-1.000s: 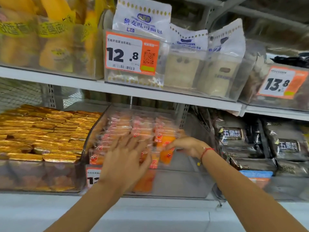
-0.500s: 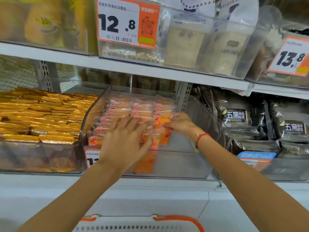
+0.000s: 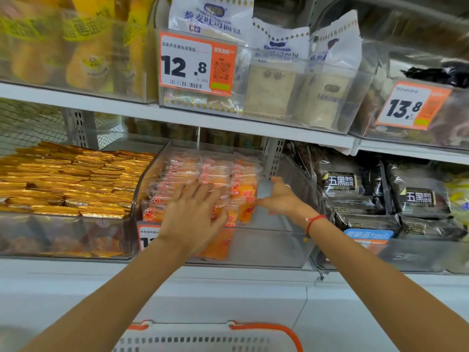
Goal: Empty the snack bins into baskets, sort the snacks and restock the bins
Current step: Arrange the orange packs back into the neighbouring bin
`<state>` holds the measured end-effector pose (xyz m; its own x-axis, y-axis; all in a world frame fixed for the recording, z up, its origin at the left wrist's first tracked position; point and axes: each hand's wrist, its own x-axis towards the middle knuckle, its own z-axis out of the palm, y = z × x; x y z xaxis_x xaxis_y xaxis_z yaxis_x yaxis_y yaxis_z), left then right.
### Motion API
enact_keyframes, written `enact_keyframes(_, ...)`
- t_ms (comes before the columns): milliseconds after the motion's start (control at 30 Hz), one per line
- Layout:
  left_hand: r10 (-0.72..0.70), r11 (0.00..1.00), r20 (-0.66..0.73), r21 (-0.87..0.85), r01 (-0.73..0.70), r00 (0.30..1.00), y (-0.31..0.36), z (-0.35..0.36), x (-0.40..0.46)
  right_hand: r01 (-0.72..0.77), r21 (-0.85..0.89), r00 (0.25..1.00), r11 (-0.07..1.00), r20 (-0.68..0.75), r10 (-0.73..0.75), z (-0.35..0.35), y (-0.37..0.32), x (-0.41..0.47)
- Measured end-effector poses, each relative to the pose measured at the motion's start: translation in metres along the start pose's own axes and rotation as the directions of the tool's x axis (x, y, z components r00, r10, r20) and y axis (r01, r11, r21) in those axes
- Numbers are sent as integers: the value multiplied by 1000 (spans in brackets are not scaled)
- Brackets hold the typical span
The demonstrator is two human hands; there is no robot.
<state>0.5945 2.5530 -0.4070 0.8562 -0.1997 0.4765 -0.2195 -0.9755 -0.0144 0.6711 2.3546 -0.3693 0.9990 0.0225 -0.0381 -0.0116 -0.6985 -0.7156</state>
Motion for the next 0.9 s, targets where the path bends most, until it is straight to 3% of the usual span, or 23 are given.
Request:
enact_keyframes(67,30,999,-63,34,-28,998,1,-8,-1,174,-92,977,980,-111,-184,-1,4,-24)
enact_keyframes(167,32,994,-279,-91,-60,960,3,-24,-18,521,-96,812,848,-251,-527,5,9,-79)
enact_keyframes(233,-101,963,-398,-271,-11,912,1,-31,-52,671,-99,709,735,-206,-675,14,16,-115)
enact_keyframes(300,-271,911,-404,-401,97,874,-6,-27,-100,710,-156,695,687,-4,-719,31,28,-137)
enact_keyframes(400,-505,800,-232,-487,350,831,-26,4,-185,627,-226,747,745,448,-492,69,44,-150)
enact_keyframes(467,-593,757,-93,-402,515,799,-40,32,-240,614,-294,687,732,656,-313,105,56,-150)
enact_keyframes(533,-679,703,23,-267,659,733,-53,55,-286,624,-330,628,708,751,-204,152,72,-148)
enact_keyframes(633,-765,605,186,-120,787,616,-65,81,-337,581,-316,602,750,787,-135,231,96,-161)
enact_keyframes(733,-777,594,241,-24,804,582,-64,95,-358,504,-181,617,845,760,-205,298,103,-192)
enact_keyframes(833,-805,556,243,-13,831,542,-59,96,-353,178,-84,776,980,624,-88,351,103,-212)
enact_keyframes(900,-811,558,223,18,830,541,-56,96,-349,-28,-101,787,994,612,84,378,112,-216)
